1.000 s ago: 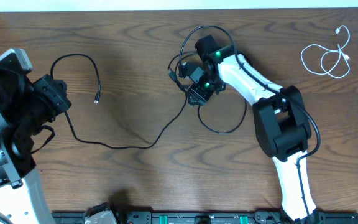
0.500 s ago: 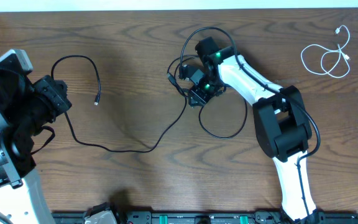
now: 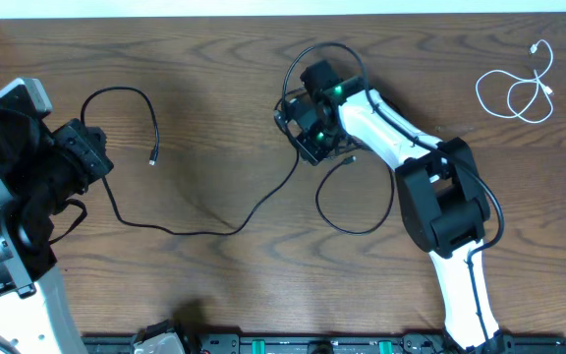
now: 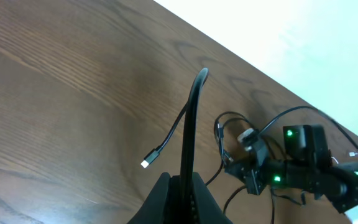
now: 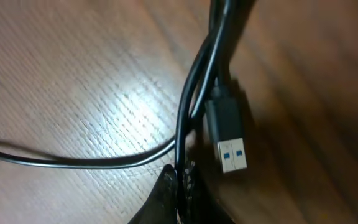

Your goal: Untangle cables

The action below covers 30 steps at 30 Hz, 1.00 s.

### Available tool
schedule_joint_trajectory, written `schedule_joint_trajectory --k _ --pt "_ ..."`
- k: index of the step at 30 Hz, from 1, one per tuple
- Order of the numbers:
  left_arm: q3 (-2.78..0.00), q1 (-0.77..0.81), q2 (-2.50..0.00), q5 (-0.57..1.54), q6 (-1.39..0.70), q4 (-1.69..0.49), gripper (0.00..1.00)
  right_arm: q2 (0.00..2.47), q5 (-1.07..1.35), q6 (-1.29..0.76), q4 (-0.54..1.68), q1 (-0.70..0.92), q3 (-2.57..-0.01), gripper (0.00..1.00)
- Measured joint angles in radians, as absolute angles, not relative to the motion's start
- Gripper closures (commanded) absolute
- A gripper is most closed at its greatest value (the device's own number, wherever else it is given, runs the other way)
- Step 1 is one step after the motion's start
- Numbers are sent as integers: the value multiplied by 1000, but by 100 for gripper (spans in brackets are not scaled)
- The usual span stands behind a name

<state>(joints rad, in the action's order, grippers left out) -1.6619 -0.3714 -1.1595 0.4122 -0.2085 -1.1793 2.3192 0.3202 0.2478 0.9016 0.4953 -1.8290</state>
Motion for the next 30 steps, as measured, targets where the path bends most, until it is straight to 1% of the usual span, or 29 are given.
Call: schedule_joint_trajectory --k 4,9,13,18,22,25,30 --pt "-1662 -371 -1159 412 -208 -1179 93 2304 357 186 908 475 -1902 99" --pt "-1662 -371 -1159 412 -208 -1179 93 2226 476 114 890 433 -1983 99" --pt "-1662 -371 -1159 413 -208 -1179 93 2194 524 34 803 409 -2004 99" --pt "-1662 -371 -1159 412 -208 -1179 93 2201 520 -86 678 398 -2004 99" --pt "-1662 -371 -1159 412 -208 -1179 93 2202 384 -213 629 401 -2004 99" --pt "-1662 -371 -1159 412 -205 -1180 93 2202 212 -321 622 393 -2004 99" --pt "-1662 -371 -1159 412 -190 -1193 93 2204 80 -410 569 343 -2004 99"
